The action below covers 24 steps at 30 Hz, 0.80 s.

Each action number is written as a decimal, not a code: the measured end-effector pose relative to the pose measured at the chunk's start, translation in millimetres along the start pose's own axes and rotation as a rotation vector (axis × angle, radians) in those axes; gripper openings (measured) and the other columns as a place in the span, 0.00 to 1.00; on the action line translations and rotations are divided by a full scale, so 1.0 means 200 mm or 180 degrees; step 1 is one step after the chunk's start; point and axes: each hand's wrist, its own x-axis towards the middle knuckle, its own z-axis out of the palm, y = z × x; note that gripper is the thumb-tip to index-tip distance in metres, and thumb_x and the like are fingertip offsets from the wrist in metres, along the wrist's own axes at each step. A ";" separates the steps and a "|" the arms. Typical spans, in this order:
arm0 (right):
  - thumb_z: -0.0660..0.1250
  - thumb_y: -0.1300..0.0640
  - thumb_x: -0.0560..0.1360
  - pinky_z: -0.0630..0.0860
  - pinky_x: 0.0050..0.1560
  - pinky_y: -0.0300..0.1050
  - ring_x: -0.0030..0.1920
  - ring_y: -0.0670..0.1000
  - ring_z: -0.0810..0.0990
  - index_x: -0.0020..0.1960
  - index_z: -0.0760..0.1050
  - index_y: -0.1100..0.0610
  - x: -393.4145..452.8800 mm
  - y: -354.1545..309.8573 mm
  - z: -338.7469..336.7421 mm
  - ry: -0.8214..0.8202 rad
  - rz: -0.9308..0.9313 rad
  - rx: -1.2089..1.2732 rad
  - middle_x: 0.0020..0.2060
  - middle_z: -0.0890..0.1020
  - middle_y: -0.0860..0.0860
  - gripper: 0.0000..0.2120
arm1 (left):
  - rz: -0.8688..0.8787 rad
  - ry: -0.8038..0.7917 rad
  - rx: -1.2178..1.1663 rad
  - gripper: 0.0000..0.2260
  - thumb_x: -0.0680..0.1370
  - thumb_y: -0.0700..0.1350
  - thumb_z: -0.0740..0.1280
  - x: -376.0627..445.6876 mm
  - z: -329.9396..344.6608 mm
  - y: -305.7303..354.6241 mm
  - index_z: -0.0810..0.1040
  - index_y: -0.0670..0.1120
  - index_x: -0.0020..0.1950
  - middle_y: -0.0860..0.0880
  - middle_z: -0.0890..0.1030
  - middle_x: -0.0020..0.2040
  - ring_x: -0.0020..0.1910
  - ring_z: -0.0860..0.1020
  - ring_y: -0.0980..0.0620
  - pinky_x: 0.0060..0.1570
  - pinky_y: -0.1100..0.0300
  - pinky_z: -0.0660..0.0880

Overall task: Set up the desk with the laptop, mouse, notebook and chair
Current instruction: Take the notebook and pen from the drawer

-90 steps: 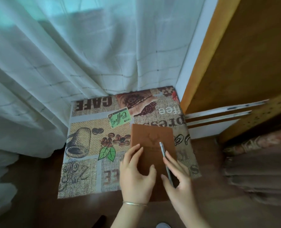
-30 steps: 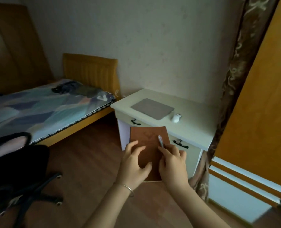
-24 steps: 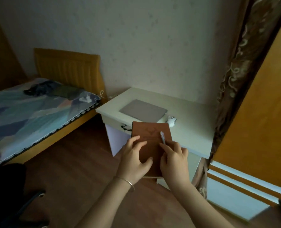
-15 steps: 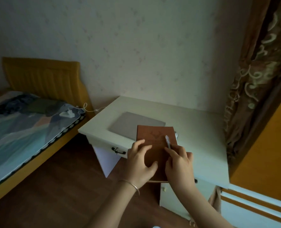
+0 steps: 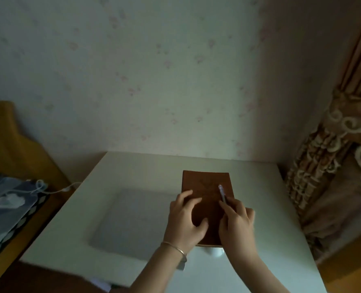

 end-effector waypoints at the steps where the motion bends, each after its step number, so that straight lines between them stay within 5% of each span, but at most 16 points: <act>1: 0.66 0.75 0.65 0.77 0.48 0.57 0.47 0.65 0.72 0.55 0.80 0.62 0.07 0.02 0.04 0.0043 0.0051 -0.0046 0.55 0.79 0.61 0.21 | 0.0042 -0.0024 -0.0029 0.25 0.66 0.58 0.61 0.09 0.02 -0.02 0.77 0.52 0.61 0.54 0.68 0.66 0.66 0.67 0.54 0.63 0.67 0.59; 8: 0.64 0.74 0.68 0.77 0.53 0.56 0.53 0.64 0.72 0.58 0.78 0.65 0.52 0.19 0.38 0.0110 0.0383 -0.0402 0.58 0.77 0.61 0.20 | 0.0265 -0.0301 -0.0107 0.21 0.68 0.52 0.66 0.63 0.28 -0.27 0.76 0.51 0.61 0.52 0.66 0.68 0.65 0.67 0.52 0.65 0.61 0.64; 15: 0.71 0.76 0.60 0.80 0.40 0.48 0.49 0.61 0.76 0.54 0.79 0.64 0.84 0.48 0.78 0.0171 0.0479 -0.0706 0.54 0.79 0.59 0.23 | 0.0147 -0.0570 0.0003 0.26 0.71 0.53 0.66 1.01 0.66 -0.54 0.68 0.54 0.69 0.48 0.46 0.78 0.74 0.53 0.51 0.69 0.64 0.56; 24: 0.75 0.74 0.53 0.81 0.32 0.46 0.43 0.59 0.78 0.52 0.81 0.63 0.81 0.78 1.11 -0.0110 0.0537 -0.1044 0.50 0.80 0.58 0.26 | -0.0226 -0.1058 0.0393 0.28 0.75 0.52 0.63 1.04 0.99 -0.77 0.59 0.52 0.73 0.49 0.43 0.77 0.74 0.51 0.48 0.68 0.64 0.58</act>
